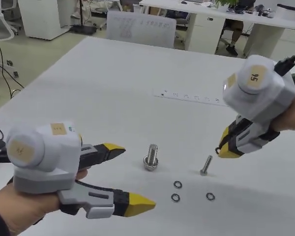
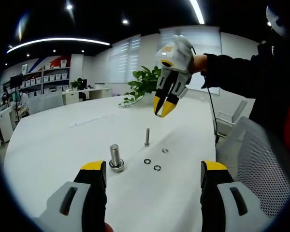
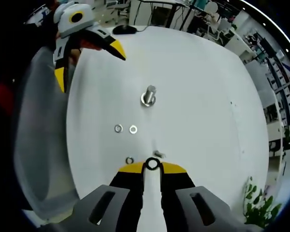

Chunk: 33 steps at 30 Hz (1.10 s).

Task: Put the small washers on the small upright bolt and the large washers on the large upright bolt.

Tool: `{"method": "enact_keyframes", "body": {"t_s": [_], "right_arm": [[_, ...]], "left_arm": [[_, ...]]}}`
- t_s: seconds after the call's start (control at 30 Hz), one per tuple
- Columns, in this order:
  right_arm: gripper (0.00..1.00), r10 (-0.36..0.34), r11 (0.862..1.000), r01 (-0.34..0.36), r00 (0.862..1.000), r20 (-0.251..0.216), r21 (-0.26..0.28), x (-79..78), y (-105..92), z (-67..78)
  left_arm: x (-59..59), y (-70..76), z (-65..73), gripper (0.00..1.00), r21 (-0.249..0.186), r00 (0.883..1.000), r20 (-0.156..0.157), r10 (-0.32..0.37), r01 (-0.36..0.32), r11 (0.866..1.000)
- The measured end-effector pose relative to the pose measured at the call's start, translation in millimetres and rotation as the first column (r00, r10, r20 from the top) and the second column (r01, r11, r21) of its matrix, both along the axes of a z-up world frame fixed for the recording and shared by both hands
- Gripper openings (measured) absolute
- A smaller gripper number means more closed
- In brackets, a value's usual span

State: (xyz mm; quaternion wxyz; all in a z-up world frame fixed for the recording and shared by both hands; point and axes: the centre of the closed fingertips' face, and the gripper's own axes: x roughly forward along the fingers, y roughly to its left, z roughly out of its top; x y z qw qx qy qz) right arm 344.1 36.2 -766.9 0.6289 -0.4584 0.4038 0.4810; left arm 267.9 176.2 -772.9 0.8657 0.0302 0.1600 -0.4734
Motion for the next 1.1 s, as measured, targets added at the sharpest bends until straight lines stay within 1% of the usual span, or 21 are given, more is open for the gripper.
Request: {"method": "enact_keyframes", "body": {"t_s": [0.2, 0.3, 0.5, 0.6, 0.7, 0.8, 1.0, 1.1], "right_arm": [[0.12, -0.023, 1.0, 0.023, 1.0, -0.004, 0.005, 9.8, -0.3, 0.6], [0.12, -0.031, 1.0, 0.031, 1.0, -0.008, 0.0, 19.5, -1.3, -1.5], [0.12, -0.049, 0.999, 0.049, 0.999, -0.023, -0.003, 16.1, -2.7, -2.7], [0.12, -0.058, 0.998, 0.058, 0.998, -0.033, -0.003, 14.6, -3.4, -3.5], [0.12, -0.067, 0.998, 0.067, 0.997, -0.038, -0.009, 15.9, -5.3, -5.2], [0.12, -0.074, 0.997, 0.074, 0.997, -0.038, -0.007, 17.7, -6.0, -5.4], [0.12, -0.081, 0.997, 0.08, 0.995, -0.054, -0.016, 18.7, -5.8, -11.1], [0.12, -0.08, 0.997, 0.079, 0.995, -0.061, -0.019, 20.8, -3.2, -12.8]], "left_arm": [[-0.9, -2.4, 2.3, 0.8, 0.001, 1.0, -0.003, -0.016, 0.016, 1.0], [-1.7, -3.1, 2.9, 0.8, 0.001, 1.0, -0.011, -0.023, 0.023, 1.0], [-3.0, -6.1, 3.1, 0.8, 0.007, 0.999, -0.023, -0.036, 0.037, 0.999], [-2.8, -8.5, 1.9, 0.8, 0.022, 0.999, -0.026, -0.046, 0.046, 0.999], [-3.3, -11.6, 0.5, 0.8, 0.039, 0.998, -0.028, -0.062, 0.063, 0.997], [-3.4, -13.8, 0.2, 0.8, 0.043, 0.997, -0.031, -0.075, 0.076, 0.996], [-2.8, -14.4, -1.4, 0.8, 0.058, 0.995, -0.036, -0.09, 0.092, 0.994], [0.6, -12.1, -1.2, 0.79, 0.058, 0.995, -0.037, -0.092, 0.094, 0.994]]}}
